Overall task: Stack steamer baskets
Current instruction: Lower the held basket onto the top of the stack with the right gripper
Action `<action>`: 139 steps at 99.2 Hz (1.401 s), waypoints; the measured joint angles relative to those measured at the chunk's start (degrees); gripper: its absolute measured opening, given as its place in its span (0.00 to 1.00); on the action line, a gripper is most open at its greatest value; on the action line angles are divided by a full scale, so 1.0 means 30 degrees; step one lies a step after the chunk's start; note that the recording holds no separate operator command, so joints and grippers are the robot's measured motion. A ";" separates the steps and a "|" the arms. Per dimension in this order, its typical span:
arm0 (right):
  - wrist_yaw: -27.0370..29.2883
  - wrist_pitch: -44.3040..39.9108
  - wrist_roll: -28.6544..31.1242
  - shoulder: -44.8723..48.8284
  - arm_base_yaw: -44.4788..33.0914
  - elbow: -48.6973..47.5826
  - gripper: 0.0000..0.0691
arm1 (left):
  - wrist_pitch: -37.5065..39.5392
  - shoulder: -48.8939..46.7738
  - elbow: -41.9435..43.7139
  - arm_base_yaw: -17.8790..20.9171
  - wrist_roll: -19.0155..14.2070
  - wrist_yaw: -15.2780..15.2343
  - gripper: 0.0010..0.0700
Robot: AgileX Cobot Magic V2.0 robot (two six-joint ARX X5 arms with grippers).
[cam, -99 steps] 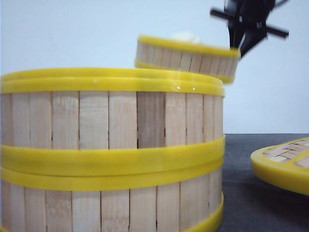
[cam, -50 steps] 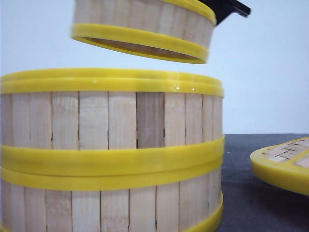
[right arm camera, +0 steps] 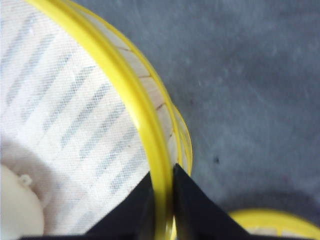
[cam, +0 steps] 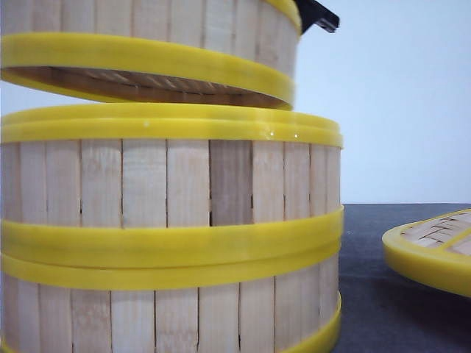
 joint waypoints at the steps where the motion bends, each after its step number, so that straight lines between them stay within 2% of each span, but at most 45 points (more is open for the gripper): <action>1: 0.0029 0.0000 -0.0007 -0.0073 0.0007 -0.0102 0.04 | -0.0007 0.0000 0.0000 0.0000 0.0000 0.0007 0.99; 18: 0.0357 -0.0007 0.0029 -0.1268 -0.0029 -0.1443 0.04 | 0.0029 0.0000 0.0000 0.0000 0.0000 0.0000 0.99; 47: -0.0138 -0.0015 0.0321 -0.1311 0.0138 -0.1574 0.04 | 0.0364 0.0000 0.0000 0.0000 0.0000 0.0000 0.99; 80: -0.0160 -0.0007 0.0415 -0.1311 0.0291 -0.3330 0.04 | 0.0364 0.0000 0.0000 0.0000 0.0000 0.0007 0.99; 95: 0.0896 -0.0007 0.0554 -0.1333 0.0364 -0.3351 0.04 | 0.0430 0.0000 0.0000 0.0000 0.0000 0.0000 0.99; 113: 0.1122 -0.0007 0.0568 -0.1384 0.0335 -0.3351 0.04 | 0.0444 0.0000 0.0000 0.0000 0.0000 0.0007 0.99; 139: 0.2426 -0.0007 0.0576 -0.1392 0.0175 -0.3424 0.03 | 0.0444 0.0000 0.0000 0.0000 0.0000 0.0007 0.99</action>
